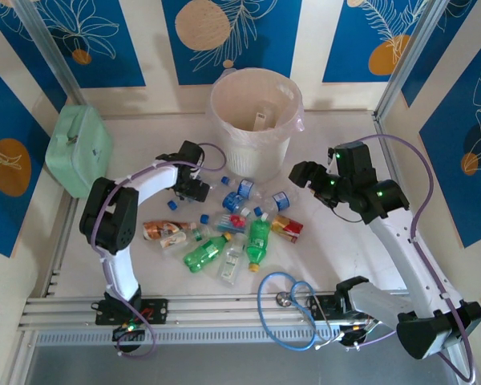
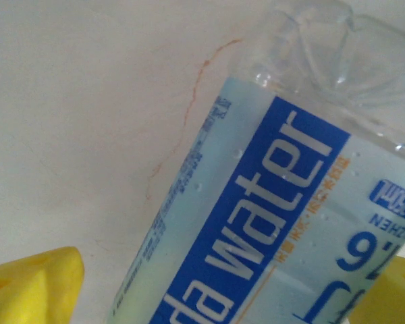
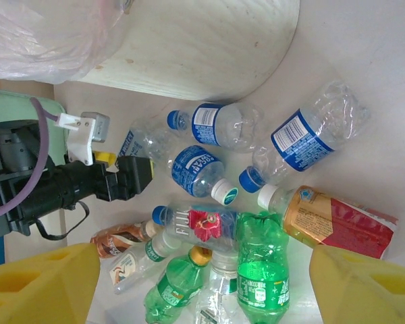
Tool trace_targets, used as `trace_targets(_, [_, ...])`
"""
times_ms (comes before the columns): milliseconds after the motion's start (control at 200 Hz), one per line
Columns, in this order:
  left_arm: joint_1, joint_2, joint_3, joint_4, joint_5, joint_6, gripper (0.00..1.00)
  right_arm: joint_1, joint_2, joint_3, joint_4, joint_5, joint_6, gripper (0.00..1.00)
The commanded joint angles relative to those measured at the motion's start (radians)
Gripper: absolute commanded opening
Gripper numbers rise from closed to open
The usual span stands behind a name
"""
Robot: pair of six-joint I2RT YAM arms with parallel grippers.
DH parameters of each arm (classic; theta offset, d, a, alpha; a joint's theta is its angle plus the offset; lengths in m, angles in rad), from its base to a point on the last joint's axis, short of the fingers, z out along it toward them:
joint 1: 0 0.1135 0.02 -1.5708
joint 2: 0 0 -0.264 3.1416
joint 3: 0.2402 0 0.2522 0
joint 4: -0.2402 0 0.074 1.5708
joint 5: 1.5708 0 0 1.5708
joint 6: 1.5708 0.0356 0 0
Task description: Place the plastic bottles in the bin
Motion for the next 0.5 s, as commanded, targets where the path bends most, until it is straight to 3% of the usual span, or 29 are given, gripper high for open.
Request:
trace_targets(0, [0.025, 0.019, 0.024, 0.032, -0.031, 0.005, 0.93, -0.007, -0.016, -0.012, -0.020, -0.030, 0.003, 0.82])
trace_targets(110, [0.052, 0.045, 0.024, 0.038, -0.017, -0.016, 0.89, -0.007, -0.015, -0.021, -0.021, -0.036, 0.002, 0.82])
trace_targets(250, [0.077, 0.051, 0.028, 0.036, 0.014, -0.044, 0.74, -0.009, -0.022, -0.031, -0.020, -0.036, 0.002, 0.80])
trace_targets(495, [0.086, 0.019, 0.039, 0.005, 0.030, -0.067, 0.66, -0.009, -0.025, -0.039, -0.015, -0.038, 0.004, 0.77])
